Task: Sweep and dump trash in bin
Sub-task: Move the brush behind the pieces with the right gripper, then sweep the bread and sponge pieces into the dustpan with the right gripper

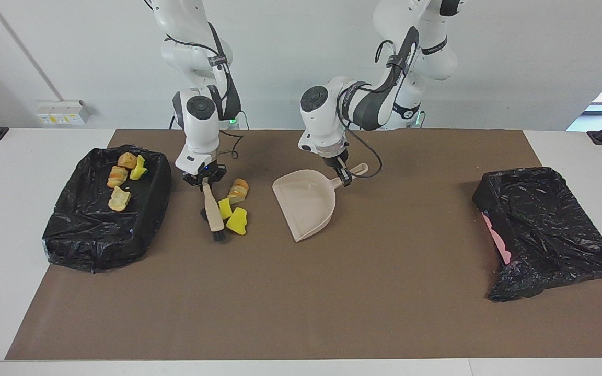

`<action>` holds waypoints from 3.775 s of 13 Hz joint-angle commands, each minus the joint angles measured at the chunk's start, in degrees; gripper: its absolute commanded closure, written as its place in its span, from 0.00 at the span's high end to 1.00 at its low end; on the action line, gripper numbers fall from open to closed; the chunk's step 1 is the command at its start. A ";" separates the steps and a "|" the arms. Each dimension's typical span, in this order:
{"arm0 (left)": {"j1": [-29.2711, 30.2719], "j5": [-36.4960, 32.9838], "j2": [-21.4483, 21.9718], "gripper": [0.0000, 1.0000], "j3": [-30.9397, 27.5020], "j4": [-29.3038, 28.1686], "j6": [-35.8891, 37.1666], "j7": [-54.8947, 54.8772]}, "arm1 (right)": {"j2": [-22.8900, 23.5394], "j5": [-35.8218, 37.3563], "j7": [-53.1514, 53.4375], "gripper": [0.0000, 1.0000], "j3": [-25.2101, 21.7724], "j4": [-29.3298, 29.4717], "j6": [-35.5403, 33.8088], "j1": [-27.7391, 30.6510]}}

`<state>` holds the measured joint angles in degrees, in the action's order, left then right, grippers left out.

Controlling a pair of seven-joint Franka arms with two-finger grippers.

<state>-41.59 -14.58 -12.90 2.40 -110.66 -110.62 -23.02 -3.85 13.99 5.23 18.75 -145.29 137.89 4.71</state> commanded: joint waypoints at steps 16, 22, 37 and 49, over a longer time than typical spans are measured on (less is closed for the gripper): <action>-0.16 -1.33 1.90 0.00 -0.90 -0.27 2.32 -3.06 | -7.75 -25.94 10.33 0.00 -0.20 14.86 -32.49 -16.05; 0.46 -1.59 8.23 0.00 -0.82 -2.19 9.10 -9.67 | -15.47 -26.21 15.35 0.00 0.15 6.97 -38.23 -15.35; -3.50 -5.46 15.44 0.00 -0.11 -17.22 0.31 -9.41 | -13.73 -31.48 13.41 0.00 0.24 -1.93 -25.22 -17.10; -3.50 -1.33 16.50 0.00 -0.11 -19.33 -1.09 -9.32 | -5.36 -39.65 27.82 0.00 -0.11 7.99 -14.37 -29.85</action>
<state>-43.99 -16.59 1.59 2.95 -127.81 -110.65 -32.56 -7.91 -23.82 32.93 18.89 -140.36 127.81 -25.96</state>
